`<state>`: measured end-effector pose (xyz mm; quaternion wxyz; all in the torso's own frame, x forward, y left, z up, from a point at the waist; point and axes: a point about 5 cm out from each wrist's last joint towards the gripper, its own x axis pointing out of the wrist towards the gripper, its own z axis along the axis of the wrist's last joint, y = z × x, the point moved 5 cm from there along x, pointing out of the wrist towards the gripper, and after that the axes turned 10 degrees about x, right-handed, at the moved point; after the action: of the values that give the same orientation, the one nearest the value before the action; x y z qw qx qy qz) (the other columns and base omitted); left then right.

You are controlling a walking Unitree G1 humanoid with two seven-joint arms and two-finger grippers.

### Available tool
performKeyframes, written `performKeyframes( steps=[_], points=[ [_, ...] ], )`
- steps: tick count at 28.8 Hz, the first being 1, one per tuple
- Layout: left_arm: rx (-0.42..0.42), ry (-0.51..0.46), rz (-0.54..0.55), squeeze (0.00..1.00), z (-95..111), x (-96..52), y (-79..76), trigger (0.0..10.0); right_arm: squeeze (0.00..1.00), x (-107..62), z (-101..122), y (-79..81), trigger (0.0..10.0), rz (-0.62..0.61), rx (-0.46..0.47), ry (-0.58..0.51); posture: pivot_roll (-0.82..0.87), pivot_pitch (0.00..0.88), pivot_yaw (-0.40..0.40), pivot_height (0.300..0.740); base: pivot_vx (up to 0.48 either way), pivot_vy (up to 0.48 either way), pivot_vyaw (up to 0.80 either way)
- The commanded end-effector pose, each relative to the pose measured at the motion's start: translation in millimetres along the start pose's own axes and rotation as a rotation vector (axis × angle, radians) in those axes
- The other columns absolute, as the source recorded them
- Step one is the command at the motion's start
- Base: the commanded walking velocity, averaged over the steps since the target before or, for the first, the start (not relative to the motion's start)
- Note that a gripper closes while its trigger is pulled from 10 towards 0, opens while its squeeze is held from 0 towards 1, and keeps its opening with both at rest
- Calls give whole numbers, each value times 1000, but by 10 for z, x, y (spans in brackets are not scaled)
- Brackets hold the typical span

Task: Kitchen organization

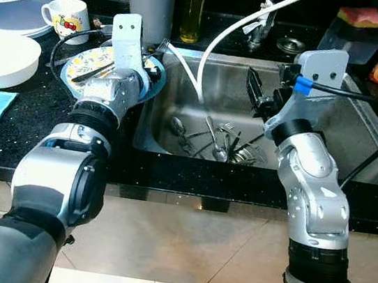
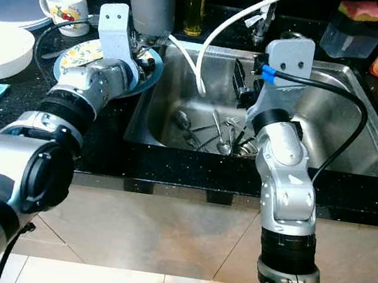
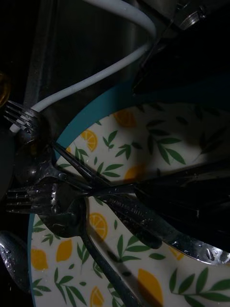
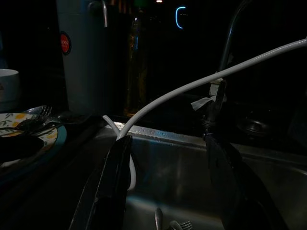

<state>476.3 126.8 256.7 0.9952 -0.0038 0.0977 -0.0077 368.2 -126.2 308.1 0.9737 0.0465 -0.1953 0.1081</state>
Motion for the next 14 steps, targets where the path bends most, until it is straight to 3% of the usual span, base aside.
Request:
performKeyframes(
  steps=[1,7,13,14],
  points=[
    [14,38,14,0,-86,11,23,10000,0,3,12,17,10000,2,3,-9,30,65,24,740,0,0,0],
    [34,61,88,0,-144,12,143,10000,0,-2,7,18,10000,2,5,-8,32,67,22,740,0,0,0],
    [17,73,82,0,-157,13,149,10000,0,5,9,21,10000,5,5,-8,33,68,24,740,0,0,0],
    [15,79,76,0,-168,13,139,9569,0,5,10,19,10000,5,5,-8,33,68,24,740,0,0,0]
  ],
)
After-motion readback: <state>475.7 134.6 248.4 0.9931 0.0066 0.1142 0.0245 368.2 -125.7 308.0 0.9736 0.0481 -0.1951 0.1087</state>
